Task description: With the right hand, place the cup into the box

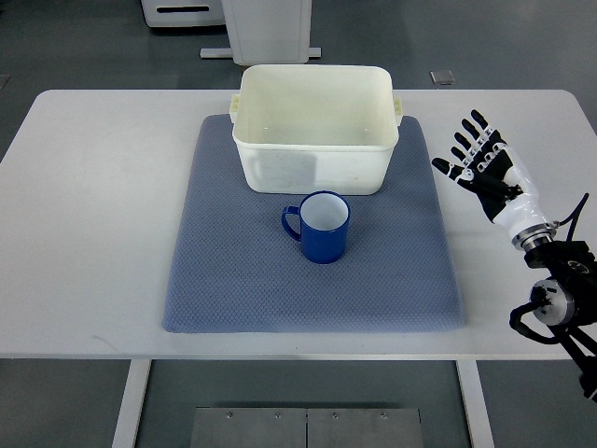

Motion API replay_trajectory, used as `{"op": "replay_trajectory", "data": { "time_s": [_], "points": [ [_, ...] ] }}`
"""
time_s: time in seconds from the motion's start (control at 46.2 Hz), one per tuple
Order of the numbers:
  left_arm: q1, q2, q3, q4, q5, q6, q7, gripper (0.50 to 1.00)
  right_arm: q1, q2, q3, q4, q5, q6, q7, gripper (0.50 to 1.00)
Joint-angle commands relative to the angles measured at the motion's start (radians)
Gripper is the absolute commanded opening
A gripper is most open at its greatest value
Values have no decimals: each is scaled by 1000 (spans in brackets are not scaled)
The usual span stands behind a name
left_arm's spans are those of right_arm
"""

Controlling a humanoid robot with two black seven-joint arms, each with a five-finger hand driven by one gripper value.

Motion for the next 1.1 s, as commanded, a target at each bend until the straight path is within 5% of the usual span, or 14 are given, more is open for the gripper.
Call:
{"op": "replay_trajectory", "data": {
  "time_s": [0.0, 1.081],
  "points": [
    [3, 0, -1, 1, -1, 2, 0, 1000, 1, 0, 0, 0, 0, -1, 0, 1000],
    [-1, 0, -1, 1, -20, 5, -2, 1000, 5, 0, -11, 6, 0, 0, 0, 1000]
  ]
}}
